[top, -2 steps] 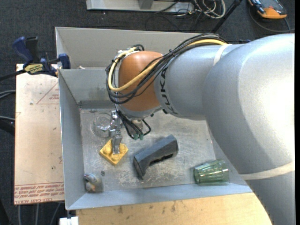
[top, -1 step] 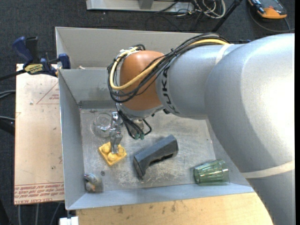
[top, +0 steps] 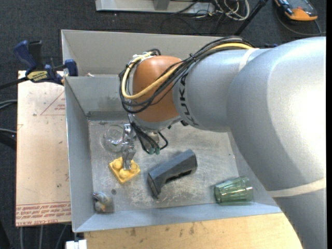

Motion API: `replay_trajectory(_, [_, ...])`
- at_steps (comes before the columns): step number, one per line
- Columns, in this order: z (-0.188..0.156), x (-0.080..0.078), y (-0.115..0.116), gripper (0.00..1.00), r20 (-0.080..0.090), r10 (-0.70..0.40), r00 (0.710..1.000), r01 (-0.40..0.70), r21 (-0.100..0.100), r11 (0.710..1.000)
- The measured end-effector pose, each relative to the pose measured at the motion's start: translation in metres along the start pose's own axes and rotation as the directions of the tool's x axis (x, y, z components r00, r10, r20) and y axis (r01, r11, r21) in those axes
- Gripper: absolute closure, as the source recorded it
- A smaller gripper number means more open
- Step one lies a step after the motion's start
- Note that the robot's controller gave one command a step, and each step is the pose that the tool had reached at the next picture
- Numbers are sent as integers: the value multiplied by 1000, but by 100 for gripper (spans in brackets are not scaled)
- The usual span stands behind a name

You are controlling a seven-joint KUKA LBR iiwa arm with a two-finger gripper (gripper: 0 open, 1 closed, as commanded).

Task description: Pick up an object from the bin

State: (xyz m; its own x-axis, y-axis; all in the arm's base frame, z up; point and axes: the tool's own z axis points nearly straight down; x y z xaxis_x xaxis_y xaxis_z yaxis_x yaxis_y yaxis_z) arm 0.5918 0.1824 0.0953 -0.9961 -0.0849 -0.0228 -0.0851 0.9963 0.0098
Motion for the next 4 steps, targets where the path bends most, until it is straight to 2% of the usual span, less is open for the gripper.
replay_trajectory(1, [-47,62,10,0,-18,306,952,-306,15,952])
replay_trajectory(2, [-46,62,10,0,-19,306,952,-305,16,952])
replay_trajectory(3, [15,86,3,100,-8,-30,1000,30,3,1000])
replay_trajectory(4, [15,86,3,100,-8,-30,1000,30,2,1000])
